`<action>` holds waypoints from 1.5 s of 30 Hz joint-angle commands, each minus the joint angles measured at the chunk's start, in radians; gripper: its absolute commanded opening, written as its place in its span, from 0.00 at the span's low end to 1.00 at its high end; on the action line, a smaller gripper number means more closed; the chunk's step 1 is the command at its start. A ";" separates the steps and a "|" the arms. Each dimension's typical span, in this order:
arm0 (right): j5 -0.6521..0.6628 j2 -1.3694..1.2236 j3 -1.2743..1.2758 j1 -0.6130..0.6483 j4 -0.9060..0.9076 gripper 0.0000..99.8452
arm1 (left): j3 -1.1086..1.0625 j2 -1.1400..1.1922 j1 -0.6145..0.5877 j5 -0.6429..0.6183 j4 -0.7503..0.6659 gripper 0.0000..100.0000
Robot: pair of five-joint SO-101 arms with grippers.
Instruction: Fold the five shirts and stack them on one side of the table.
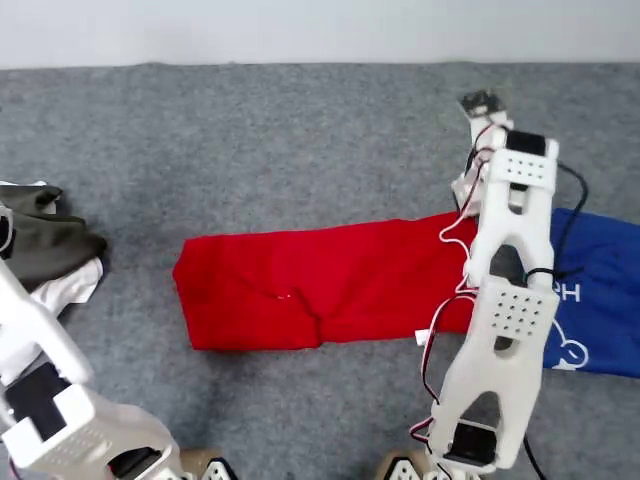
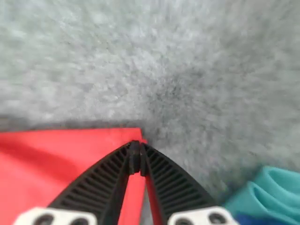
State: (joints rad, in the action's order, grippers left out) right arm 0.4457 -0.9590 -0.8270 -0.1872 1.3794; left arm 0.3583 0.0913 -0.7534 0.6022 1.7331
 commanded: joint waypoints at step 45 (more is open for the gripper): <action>-0.166 0.367 0.519 0.114 0.176 0.25 | 0.012 -0.058 0.011 -0.006 0.020 0.02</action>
State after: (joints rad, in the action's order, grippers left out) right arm 0.2908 -0.5892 -0.3345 -0.0829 1.6095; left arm 0.3583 0.0913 -0.7534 0.6022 1.7331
